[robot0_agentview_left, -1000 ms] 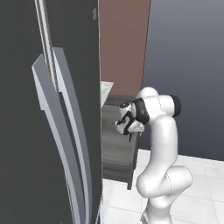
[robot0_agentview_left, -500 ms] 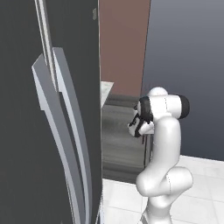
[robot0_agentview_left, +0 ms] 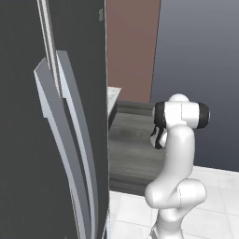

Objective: Organize the utensils by type. Pick up the wooden spoons from the counter and place them in the open cabinet. Then pick up the metallic utensils from the counter and place them in the open drawer.

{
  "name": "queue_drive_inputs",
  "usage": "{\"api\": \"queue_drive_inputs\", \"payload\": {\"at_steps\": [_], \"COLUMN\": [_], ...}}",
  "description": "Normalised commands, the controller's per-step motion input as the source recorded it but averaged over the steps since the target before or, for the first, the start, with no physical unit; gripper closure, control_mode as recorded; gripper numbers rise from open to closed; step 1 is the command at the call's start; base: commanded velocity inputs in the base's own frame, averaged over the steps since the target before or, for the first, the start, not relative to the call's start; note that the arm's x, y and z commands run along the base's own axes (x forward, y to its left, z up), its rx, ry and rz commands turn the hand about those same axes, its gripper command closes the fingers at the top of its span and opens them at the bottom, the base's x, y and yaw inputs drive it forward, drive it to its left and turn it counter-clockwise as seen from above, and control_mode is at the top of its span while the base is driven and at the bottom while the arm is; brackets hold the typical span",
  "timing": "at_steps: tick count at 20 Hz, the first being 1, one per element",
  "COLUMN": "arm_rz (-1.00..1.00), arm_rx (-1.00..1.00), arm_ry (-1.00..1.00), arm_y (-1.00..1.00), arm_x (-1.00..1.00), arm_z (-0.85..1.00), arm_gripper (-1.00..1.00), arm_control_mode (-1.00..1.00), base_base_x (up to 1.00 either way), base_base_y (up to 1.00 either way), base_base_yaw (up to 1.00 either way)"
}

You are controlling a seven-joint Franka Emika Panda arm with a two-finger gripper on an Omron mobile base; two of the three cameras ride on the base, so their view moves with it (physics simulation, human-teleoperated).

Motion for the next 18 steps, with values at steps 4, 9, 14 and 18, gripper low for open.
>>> {"api": "queue_drive_inputs", "payload": {"at_steps": [4,9,14,18], "arm_rz": [0.00,0.00,0.00,0.00], "arm_rx": [0.00,0.00,0.00,0.01], "arm_ry": [0.00,0.00,0.00,0.01], "arm_y": [-0.69,-0.67,-0.59,-0.10], "arm_x": [-0.26,-0.19,-0.09,0.00], "arm_z": [0.00,0.00,0.00,0.11], "arm_gripper": [1.00,1.00,1.00,1.00], "arm_control_mode": [-1.00,-1.00,-1.00,-1.00], "base_base_x": [0.00,0.00,0.00,0.00], "base_base_y": [0.00,0.00,0.00,0.00], "base_base_yaw": [0.00,0.00,0.00,0.00]}}
